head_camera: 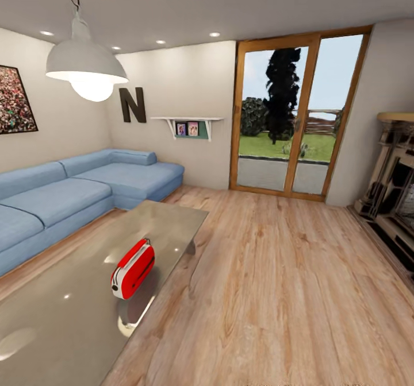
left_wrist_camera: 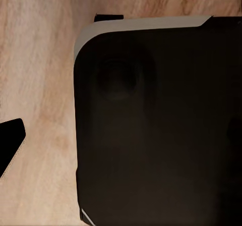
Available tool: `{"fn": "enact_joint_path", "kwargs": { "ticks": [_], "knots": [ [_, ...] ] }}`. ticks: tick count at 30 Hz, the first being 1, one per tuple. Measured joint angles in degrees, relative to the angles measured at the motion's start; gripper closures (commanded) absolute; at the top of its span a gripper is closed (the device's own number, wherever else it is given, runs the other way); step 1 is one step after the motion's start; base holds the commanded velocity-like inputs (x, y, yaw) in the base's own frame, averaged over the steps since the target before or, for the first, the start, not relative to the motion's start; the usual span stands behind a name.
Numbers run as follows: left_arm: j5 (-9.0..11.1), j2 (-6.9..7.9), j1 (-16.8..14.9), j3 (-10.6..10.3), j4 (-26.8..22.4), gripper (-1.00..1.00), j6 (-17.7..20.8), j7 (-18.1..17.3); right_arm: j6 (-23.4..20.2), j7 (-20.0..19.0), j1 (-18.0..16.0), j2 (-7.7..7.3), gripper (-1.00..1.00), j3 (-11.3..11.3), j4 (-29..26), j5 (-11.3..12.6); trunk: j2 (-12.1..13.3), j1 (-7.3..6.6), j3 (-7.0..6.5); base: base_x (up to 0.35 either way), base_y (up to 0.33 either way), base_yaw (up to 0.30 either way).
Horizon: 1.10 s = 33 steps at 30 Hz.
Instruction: Turn on the radio receiver that's on the table in the living room.
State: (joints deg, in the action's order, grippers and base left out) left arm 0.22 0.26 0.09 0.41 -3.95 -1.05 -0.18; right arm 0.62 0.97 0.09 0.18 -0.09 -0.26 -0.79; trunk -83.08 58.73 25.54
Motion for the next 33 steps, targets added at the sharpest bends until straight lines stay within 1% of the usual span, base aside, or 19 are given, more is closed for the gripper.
{"fn": "enact_joint_path", "kwargs": {
  "ticks": [23, 27, 33],
  "knots": [
    [-0.01, 0.0, 0.0, 0.03, 0.0, -1.0, 0.0, 0.0, 0.0, 0.0, 0.0, 0.0, -1.0, 0.0, 0.0, 0.0, 0.0, 0.0, -0.62, 0.0, 0.0, -0.276],
    [0.01, 0.06, 0.0, 0.02, 0.0, -1.0, 0.0, 0.0, 0.0, -0.01, 0.0, -0.03, -1.0, 0.0, 0.0, 0.0, 0.0, 0.0, -0.71, 0.132, 0.0, -0.154],
    [0.19, 0.09, 0.0, -0.05, 0.0, -1.0, 0.08, 0.0, 0.0, -0.04, 0.0, -0.03, -1.0, 0.0, 0.0, 0.0, 0.0, 0.0, -0.73, 0.284, 0.0, -0.03]
  ]
}}
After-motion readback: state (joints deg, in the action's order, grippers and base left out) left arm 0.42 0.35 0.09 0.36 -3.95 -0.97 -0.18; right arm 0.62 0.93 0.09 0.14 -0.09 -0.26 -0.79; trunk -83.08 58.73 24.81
